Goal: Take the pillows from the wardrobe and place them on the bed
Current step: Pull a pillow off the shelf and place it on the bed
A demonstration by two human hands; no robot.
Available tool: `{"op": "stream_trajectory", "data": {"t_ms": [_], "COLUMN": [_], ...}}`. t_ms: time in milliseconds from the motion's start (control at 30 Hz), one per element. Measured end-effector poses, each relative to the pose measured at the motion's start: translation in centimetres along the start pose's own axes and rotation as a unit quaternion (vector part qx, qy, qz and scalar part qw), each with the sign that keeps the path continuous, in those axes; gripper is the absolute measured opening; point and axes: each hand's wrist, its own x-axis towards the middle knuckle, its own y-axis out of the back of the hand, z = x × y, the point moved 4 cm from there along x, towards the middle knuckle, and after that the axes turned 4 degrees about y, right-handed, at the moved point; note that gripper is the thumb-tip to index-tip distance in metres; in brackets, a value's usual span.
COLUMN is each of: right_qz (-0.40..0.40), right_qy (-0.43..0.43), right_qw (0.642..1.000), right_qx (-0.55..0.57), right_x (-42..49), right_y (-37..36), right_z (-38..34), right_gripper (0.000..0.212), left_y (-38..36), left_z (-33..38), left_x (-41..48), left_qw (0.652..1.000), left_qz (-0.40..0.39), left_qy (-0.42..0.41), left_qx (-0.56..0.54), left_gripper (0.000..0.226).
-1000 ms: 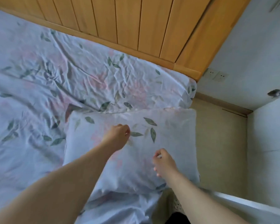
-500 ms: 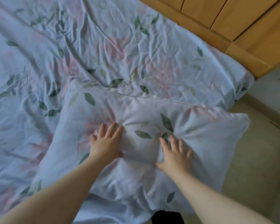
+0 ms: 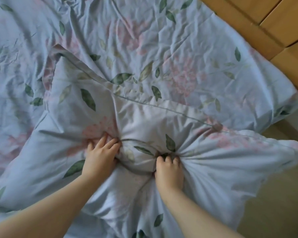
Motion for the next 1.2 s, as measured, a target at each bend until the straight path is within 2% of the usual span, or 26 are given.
{"op": "stream_trajectory", "data": {"t_ms": [67, 133, 200, 300, 400, 467, 700, 833, 1000, 1200], "right_qz": [0.019, 0.027, 0.029, 0.025, 0.043, 0.063, 0.145, 0.224, 0.309, 0.333], "right_qy": [0.019, 0.035, 0.056, 0.048, 0.030, 0.012, -0.048, -0.056, -0.031, 0.003], "right_qw": [1.000, 0.999, 0.998, 0.998, 0.995, 0.989, 0.961, 0.939, 0.907, 0.894], "right_qx": [-0.006, 0.028, 0.017, 0.038, 0.089, 0.131, 0.229, 0.254, 0.284, 0.301], "right_x": [-0.3, -0.4, -0.2, -0.8, -2.1, -3.4, -7.0, -7.8, -5.8, 2.5], "right_y": [1.0, 2.0, 2.0, 2.4, 3.3, 4.5, 10.5, 15.2, 21.8, 29.6], "right_z": [0.1, 0.3, 0.4, 0.7, 1.2, 1.7, 1.6, 1.9, 2.7, 3.6], "right_gripper": [0.028, 0.005, 0.023, 0.022, 0.008, 0.008, 0.005, 0.006, 0.004, 0.006], "left_y": [0.5, 0.8, 1.0, 1.7, 2.2, 3.7, 10.8, 16.2, 23.4, 30.5], "left_z": [0.0, 0.2, 0.4, 0.1, -0.5, -0.9, -0.7, -0.2, 1.1, 1.8], "left_x": [0.1, 0.3, 0.5, -0.1, -0.2, -0.9, -3.0, -1.9, 1.9, 11.5], "left_qw": [0.999, 0.998, 0.997, 0.995, 0.989, 0.983, 0.965, 0.956, 0.938, 0.936], "left_qz": [0.032, 0.057, 0.072, 0.075, 0.069, 0.083, 0.105, 0.166, 0.229, 0.253], "left_qy": [-0.003, -0.003, -0.009, -0.014, 0.014, 0.019, 0.025, 0.000, -0.031, -0.023], "left_qx": [-0.020, -0.031, -0.039, -0.064, -0.129, -0.162, -0.240, -0.243, -0.259, -0.242], "left_gripper": [0.046, 0.033, 0.023, 0.012, 0.021, 0.030, 0.011, 0.015, 0.014, 0.018]}}
